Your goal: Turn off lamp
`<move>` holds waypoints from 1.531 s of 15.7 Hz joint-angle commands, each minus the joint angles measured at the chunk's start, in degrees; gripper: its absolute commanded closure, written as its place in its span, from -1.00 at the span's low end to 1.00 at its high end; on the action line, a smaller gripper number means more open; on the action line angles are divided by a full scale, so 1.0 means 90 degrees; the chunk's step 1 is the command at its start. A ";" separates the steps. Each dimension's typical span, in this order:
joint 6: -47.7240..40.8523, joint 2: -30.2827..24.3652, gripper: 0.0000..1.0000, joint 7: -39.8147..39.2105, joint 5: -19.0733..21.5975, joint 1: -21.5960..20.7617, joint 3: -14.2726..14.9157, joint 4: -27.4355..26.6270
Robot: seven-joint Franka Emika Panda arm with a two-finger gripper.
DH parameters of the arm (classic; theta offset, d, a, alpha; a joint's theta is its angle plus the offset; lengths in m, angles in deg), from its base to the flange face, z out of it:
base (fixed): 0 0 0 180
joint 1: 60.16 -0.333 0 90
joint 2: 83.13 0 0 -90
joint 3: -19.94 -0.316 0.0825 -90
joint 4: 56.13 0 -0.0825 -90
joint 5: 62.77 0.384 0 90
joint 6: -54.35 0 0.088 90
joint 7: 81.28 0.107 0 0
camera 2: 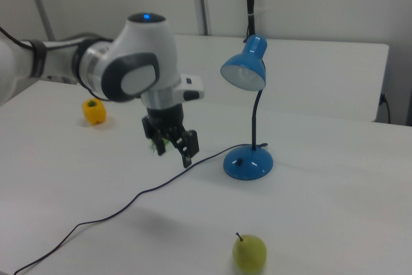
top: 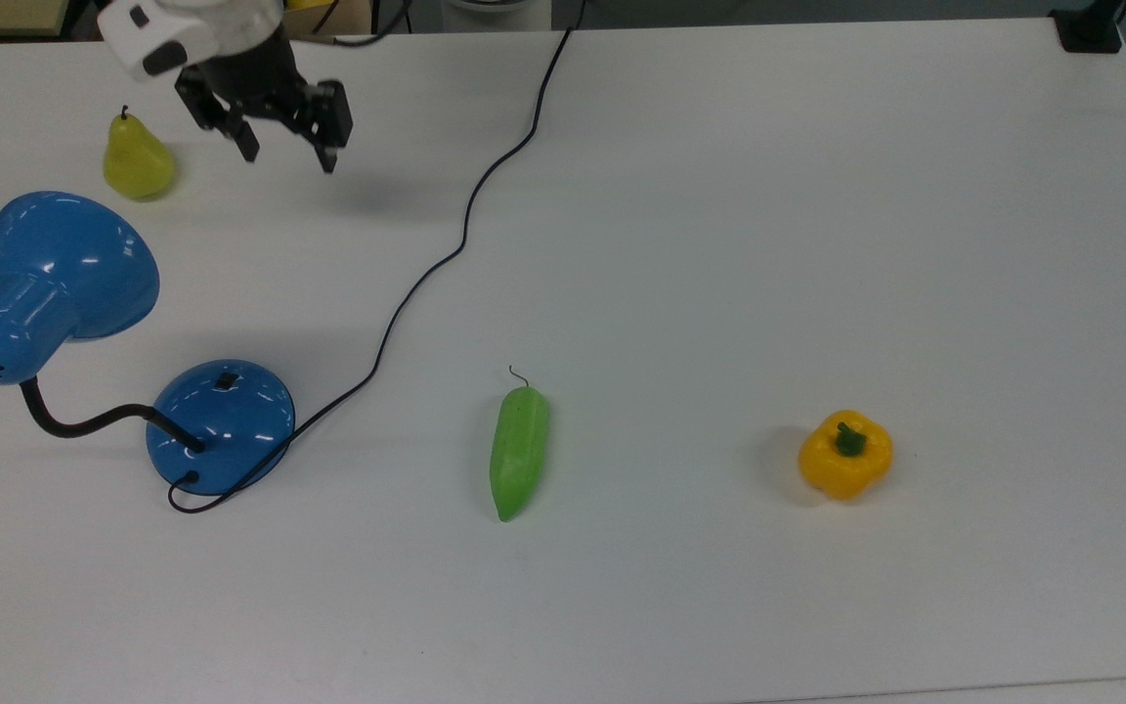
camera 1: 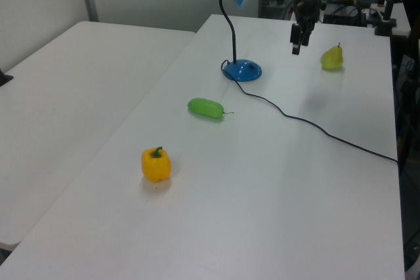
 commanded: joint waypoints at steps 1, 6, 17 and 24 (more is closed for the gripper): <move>-0.1130 -0.0322 -1.00 0.0486 -0.0001 -0.0022 0.0018 0.0563; -0.1514 -0.0732 -1.00 0.1345 0.0068 -0.0110 -0.0177 0.0789; -0.1943 -0.0831 -1.00 0.1797 0.0136 -0.0080 -0.1641 0.1297; -0.1515 -0.0752 -1.00 0.0879 -0.0088 -0.0276 -0.1545 0.1190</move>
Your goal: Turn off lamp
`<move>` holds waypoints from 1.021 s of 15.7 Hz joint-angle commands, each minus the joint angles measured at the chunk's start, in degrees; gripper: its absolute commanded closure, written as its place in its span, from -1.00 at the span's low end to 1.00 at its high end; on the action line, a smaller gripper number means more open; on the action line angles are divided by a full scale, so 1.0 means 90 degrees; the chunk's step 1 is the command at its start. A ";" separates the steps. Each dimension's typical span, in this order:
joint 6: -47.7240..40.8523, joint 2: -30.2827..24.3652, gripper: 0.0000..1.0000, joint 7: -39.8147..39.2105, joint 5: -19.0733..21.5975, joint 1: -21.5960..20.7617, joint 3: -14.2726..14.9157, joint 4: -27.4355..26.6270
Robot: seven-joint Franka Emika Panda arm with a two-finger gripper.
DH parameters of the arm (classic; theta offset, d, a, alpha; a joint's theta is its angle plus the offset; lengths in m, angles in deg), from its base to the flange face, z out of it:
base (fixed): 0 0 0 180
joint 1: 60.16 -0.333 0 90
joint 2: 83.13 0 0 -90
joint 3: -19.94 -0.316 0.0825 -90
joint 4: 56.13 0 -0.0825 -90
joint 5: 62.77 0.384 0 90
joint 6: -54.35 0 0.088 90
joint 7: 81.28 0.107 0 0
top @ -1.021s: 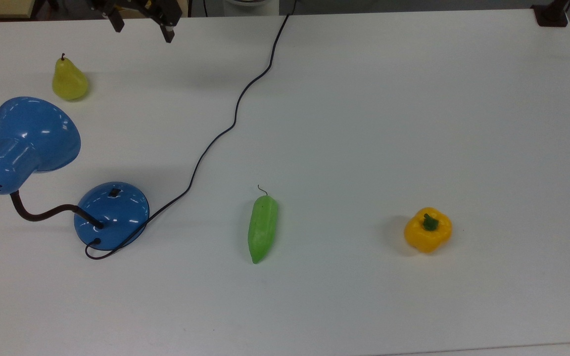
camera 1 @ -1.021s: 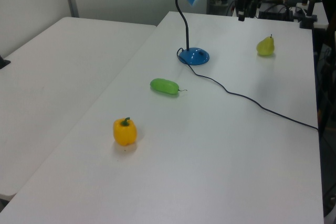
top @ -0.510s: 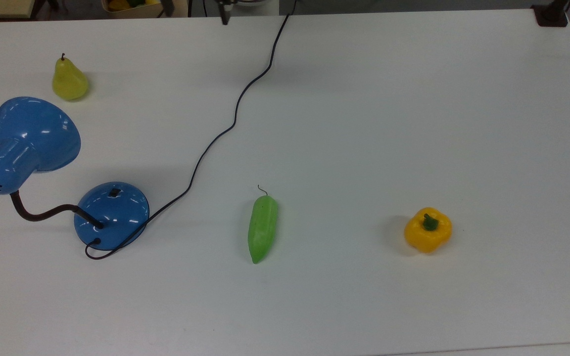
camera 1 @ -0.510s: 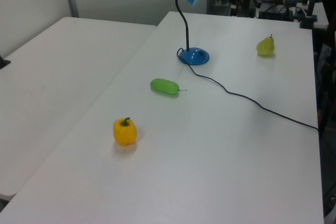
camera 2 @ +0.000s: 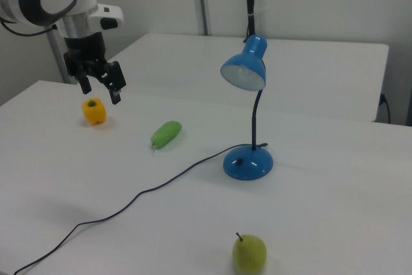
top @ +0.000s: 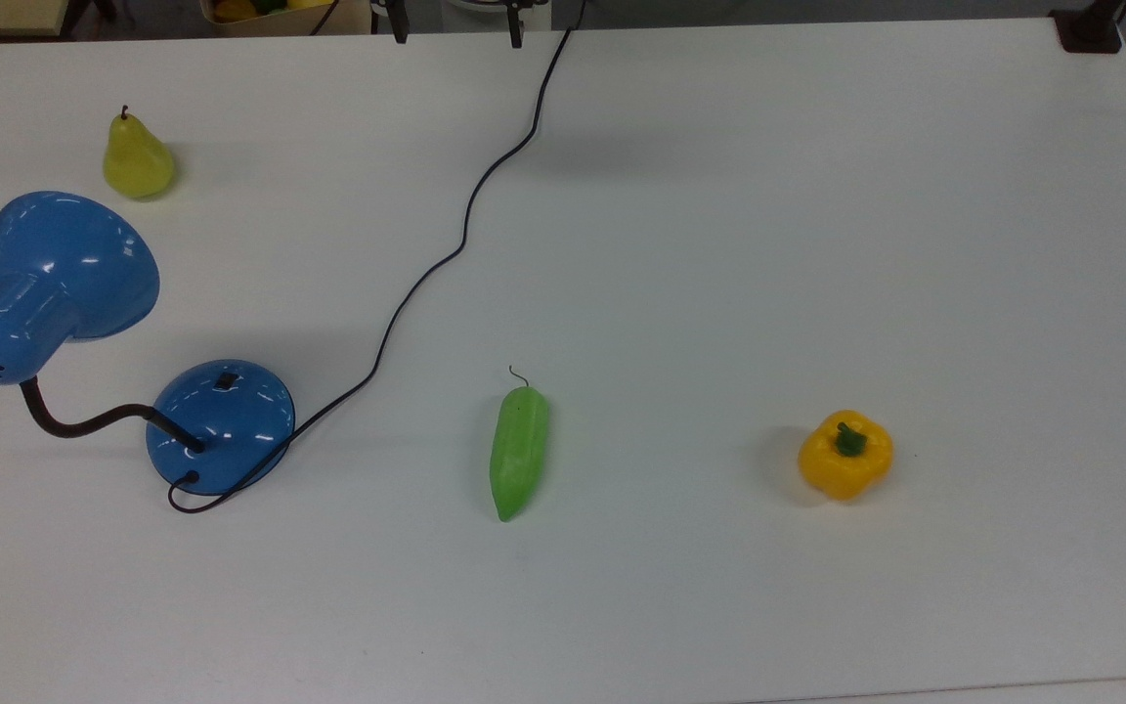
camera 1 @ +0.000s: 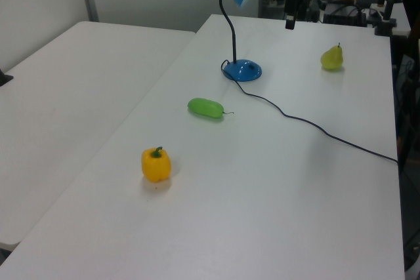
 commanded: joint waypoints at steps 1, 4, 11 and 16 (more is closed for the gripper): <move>0.0420 -0.0005 -1.00 -0.0481 -0.0233 -0.0148 0.0138 -0.0104; 0.0471 0.0053 -1.00 -0.1366 -0.0342 -0.0323 0.0362 -0.0133; 0.0432 0.0034 -1.00 -0.1624 -0.0332 -0.0363 0.0500 -0.0104; 0.0442 0.0043 -1.00 -0.1614 -0.0332 -0.0363 0.0500 -0.0104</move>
